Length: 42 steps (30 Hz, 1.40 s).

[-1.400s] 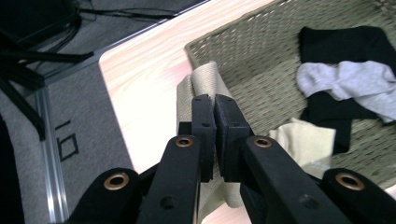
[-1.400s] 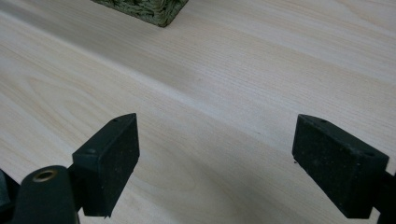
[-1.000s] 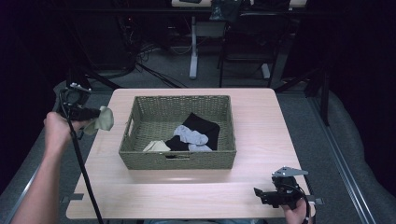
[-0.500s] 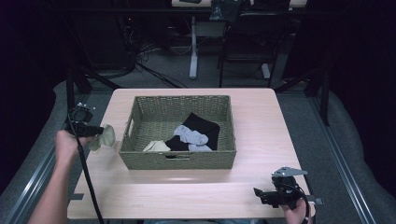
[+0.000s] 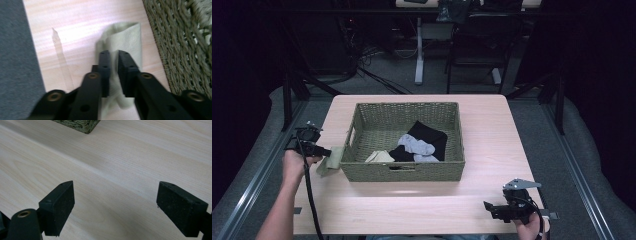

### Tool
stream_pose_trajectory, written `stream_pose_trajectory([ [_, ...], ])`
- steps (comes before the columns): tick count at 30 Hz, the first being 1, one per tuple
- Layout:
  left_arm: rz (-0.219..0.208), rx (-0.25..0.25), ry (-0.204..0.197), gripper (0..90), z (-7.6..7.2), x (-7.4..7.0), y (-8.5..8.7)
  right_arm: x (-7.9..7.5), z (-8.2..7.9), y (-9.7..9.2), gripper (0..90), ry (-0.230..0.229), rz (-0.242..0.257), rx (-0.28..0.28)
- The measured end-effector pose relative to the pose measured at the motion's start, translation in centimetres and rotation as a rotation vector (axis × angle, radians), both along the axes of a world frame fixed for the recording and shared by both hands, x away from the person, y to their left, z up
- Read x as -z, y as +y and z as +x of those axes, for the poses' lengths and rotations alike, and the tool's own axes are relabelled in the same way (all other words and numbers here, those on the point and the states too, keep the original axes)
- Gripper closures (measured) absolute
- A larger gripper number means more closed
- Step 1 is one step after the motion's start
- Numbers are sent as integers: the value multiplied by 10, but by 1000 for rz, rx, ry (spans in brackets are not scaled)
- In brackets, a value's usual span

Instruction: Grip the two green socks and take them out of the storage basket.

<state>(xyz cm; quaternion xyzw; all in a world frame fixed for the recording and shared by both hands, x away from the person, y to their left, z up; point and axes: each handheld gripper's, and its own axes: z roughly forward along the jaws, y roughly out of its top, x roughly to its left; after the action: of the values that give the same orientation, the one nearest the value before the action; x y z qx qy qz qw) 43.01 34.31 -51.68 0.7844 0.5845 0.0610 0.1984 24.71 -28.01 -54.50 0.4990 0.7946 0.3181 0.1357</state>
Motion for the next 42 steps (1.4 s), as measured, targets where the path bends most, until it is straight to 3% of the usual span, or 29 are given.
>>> stream_pose_trajectory([
  [1,0,0,0,702,0,0,0,0,0,0,144,0,0,0],
  [2,-25,9,26,649,-1,1,2,0,0,0,144,0,2,1],
  [7,-35,-7,12,429,-4,-10,8,0,1,0,144,-1,2,-1],
  [9,-25,-12,-31,345,-9,-31,9,0,0,1,144,-2,1,0],
  [11,-23,-13,-51,315,-10,-38,8,0,0,1,144,-2,1,-1],
  [12,-16,-6,-81,238,-13,-55,4,0,1,1,144,-3,-2,-1],
  [13,-16,-6,-81,220,-13,-55,4,0,1,1,144,-3,-2,-1],
  [14,-7,3,-121,195,-14,-72,-1,0,1,1,144,-4,-3,-1],
  [15,-7,3,-121,177,-14,-72,-1,0,1,1,144,-4,-3,-1],
  [17,8,27,-162,162,-16,-95,-10,0,1,1,144,-3,-2,-4],
  [18,8,27,-162,151,-16,-95,-10,0,1,1,144,-3,-2,-4],
  [20,21,59,-204,144,-16,-118,-24,0,1,1,144,-6,0,-1],
  [25,46,127,-239,115,-11,-139,-51,0,1,1,144,-5,-2,-8],
  [29,57,166,-242,109,-7,-143,-68,0,1,1,143,-6,-1,-8],
  [30,62,193,-241,106,-3,-141,-81,0,1,1,143,-7,0,-6],
  [32,61,202,-238,103,-2,-140,-85,0,1,1,144,-7,0,-7],
  [38,70,257,-207,97,10,-126,-114,0,0,1,144,-6,-4,-10],
  [42,76,277,-184,93,15,-116,-123,0,0,1,144,-3,-3,-9],
])
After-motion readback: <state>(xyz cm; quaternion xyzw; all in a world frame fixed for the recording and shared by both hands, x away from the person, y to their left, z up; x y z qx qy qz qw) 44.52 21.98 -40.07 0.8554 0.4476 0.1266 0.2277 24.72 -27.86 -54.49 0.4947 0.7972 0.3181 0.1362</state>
